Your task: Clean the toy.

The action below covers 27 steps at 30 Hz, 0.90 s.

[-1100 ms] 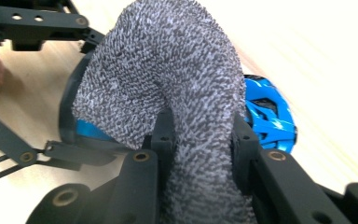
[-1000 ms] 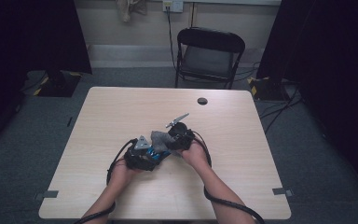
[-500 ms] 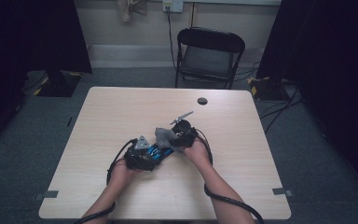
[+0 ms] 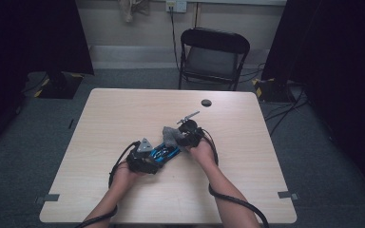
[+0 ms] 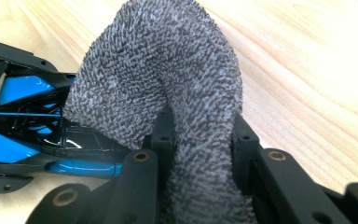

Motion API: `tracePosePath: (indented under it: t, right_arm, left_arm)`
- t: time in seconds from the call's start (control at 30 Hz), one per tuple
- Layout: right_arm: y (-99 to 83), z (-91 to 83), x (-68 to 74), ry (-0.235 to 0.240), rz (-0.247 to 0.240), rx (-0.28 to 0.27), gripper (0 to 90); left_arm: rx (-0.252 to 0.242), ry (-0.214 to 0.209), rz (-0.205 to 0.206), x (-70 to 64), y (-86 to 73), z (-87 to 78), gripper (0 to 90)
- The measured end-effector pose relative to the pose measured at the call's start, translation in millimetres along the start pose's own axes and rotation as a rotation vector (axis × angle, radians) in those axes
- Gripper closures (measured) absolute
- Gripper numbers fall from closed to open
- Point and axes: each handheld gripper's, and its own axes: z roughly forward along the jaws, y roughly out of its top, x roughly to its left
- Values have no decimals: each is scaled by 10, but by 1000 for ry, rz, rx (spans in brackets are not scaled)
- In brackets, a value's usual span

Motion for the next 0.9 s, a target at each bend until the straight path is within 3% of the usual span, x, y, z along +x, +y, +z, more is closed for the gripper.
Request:
tracePosePath:
  t: [0.4, 0.53, 0.77, 0.9]
  right_arm:
    - [-11, 23, -92, -5, 40, -2, 700]
    - [-12, 31, -121, -26, 28, 4, 700]
    - [-41, 45, -207, -3, 83, -10, 700]
    - [-51, 55, -233, -16, 96, -18, 700]
  left_arm:
    - [-1, 1, -1, -2, 0, 0, 241]
    - [-1, 1, -1, -2, 0, 0, 241]
    - [-1, 1, -1, -2, 0, 0, 241]
    - [0, 1, 0, -1, 0, 0, 241]
